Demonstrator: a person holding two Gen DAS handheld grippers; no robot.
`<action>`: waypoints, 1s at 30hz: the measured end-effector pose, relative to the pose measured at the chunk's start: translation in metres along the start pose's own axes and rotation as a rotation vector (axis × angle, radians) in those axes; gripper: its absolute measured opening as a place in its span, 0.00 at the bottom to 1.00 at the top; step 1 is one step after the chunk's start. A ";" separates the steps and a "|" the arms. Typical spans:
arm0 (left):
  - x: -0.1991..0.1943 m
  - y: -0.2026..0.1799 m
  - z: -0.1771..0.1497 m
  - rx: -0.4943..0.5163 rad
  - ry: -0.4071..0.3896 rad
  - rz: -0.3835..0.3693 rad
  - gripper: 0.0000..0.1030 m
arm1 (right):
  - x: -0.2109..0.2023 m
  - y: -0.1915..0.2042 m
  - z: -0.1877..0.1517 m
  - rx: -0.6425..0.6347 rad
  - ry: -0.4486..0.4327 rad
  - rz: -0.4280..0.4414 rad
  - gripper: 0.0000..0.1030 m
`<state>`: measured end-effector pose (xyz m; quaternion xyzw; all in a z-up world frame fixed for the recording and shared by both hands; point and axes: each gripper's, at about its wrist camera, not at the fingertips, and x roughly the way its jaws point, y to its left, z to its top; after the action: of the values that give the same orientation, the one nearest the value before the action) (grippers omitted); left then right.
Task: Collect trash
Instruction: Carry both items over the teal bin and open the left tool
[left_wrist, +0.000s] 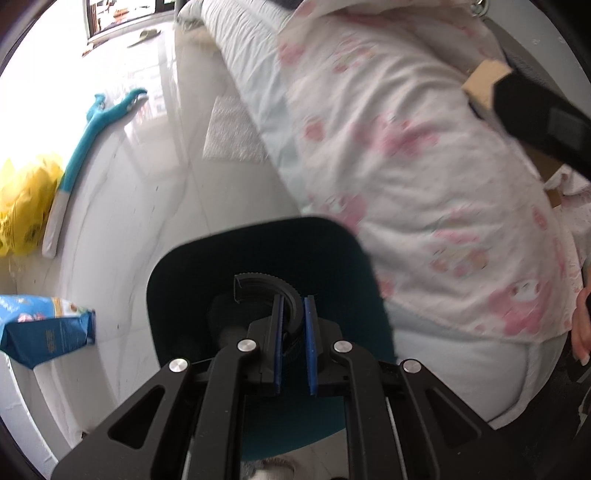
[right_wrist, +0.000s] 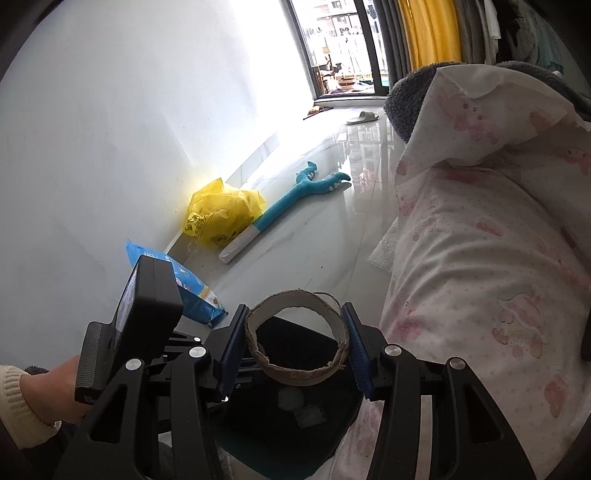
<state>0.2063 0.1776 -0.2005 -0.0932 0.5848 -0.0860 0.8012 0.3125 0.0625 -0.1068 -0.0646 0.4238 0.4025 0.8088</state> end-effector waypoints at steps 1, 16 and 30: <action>0.001 0.002 -0.002 -0.002 0.012 0.000 0.12 | 0.001 0.003 -0.001 -0.002 0.006 0.002 0.50; -0.003 0.038 -0.025 -0.039 0.078 -0.012 0.48 | 0.052 0.016 -0.008 -0.011 0.127 0.005 0.50; -0.057 0.061 -0.015 -0.079 -0.127 0.012 0.74 | 0.095 0.019 -0.025 0.010 0.258 -0.020 0.50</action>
<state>0.1764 0.2501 -0.1684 -0.1266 0.5363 -0.0517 0.8329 0.3129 0.1204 -0.1883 -0.1161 0.5257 0.3808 0.7518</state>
